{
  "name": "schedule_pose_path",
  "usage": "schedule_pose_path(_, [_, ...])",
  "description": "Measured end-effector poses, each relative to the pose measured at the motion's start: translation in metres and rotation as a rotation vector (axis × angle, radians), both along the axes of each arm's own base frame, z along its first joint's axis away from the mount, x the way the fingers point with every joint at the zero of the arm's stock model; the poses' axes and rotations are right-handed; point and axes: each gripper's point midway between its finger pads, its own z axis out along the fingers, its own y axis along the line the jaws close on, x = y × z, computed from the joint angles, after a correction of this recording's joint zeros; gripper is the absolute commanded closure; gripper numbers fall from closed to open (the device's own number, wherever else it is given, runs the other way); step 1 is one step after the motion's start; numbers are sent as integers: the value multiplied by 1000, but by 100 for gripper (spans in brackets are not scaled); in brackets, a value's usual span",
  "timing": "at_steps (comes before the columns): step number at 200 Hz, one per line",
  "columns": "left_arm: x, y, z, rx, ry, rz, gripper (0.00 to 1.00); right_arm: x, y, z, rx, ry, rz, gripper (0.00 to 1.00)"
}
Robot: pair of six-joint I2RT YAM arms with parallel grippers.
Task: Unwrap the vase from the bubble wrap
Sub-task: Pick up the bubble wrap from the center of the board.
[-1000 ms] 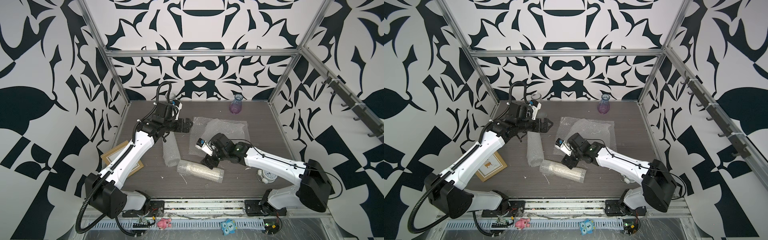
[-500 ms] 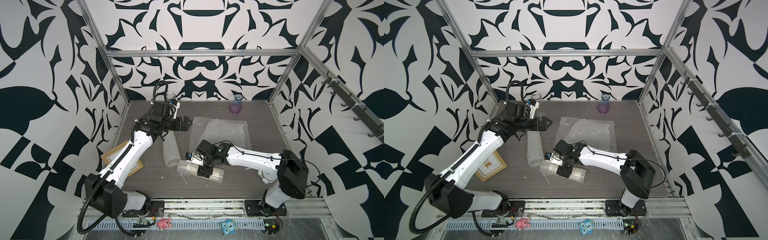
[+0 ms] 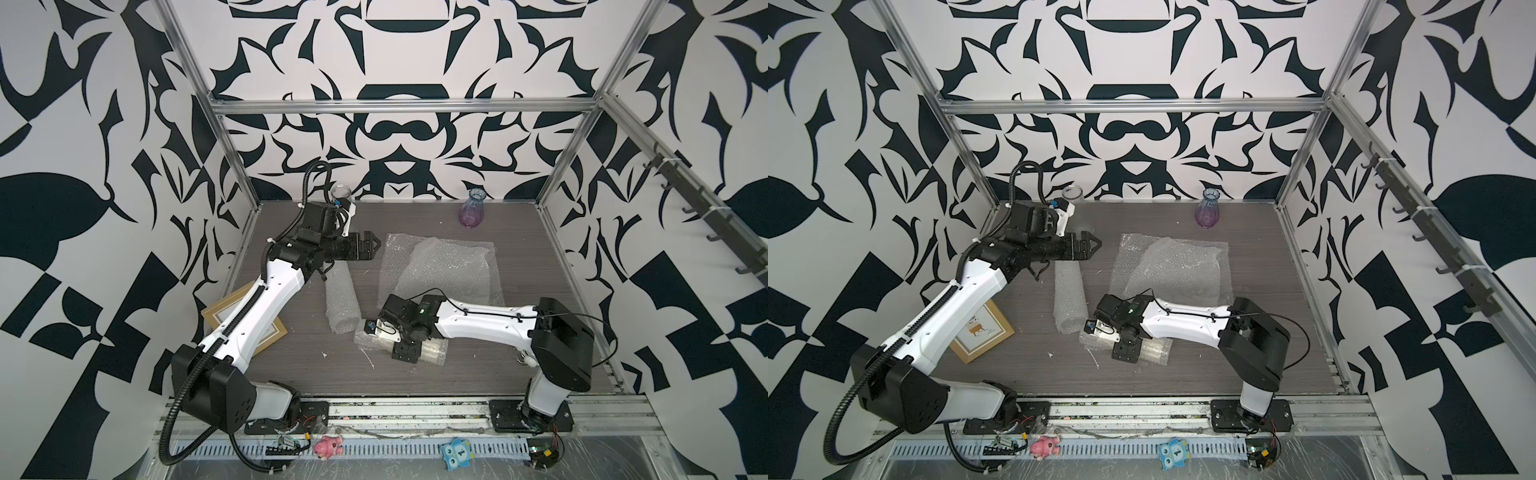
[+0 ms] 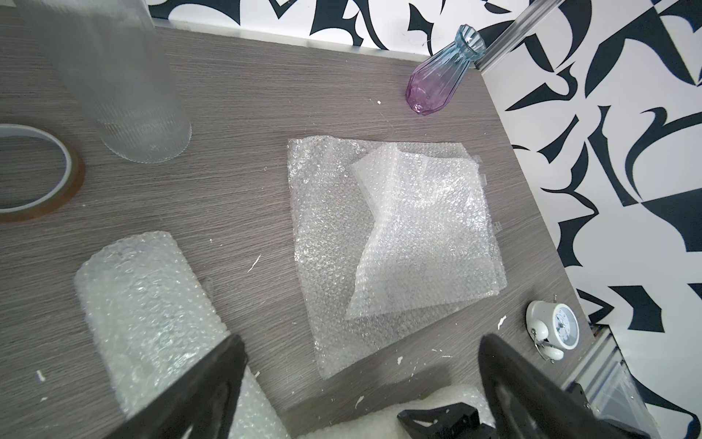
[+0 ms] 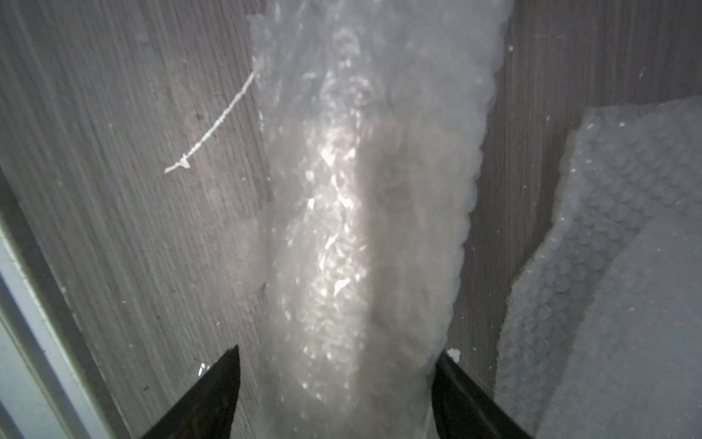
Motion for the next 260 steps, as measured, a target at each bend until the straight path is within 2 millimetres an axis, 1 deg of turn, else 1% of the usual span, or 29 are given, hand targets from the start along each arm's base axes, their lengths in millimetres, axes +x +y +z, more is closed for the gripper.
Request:
schedule_pose_path(42, [1, 0, -3, 2, 9, 0, 1, 7, 3, -11, -42, -20, -2, 26])
schedule_pose_path(58, [1, 0, -3, 2, 9, 1, 1, 9, 4, -15, -53, -22, 1, 32])
schedule_pose_path(94, [2, 1, -3, 2, 9, 2, 1, 10, 5, -15, -54, -24, -2, 47])
schedule_pose_path(120, [2, 1, -3, 2, 9, 4, 1, 10, 5, -15, -53, -24, -3, 54])
schedule_pose_path(158, [2, 2, -3, 3, 8, 5, 1, 8, 7, -12, -38, -14, -12, 56])
schedule_pose_path(182, [2, 2, -3, 3, 8, 6, 1, 5, 11, -2, 0, -6, -21, 57])
schedule_pose_path(218, [3, 3, -3, 4, 5, 10, 1, 2, 12, 25, 91, -11, -45, 58])
schedule_pose_path(244, [3, 4, -3, 5, 5, 12, 1, 5, 11, 44, 165, -8, -82, 58])
schedule_pose_path(260, [3, 4, -3, 4, 3, 13, 1, 11, 6, 55, 218, 3, -123, 58])
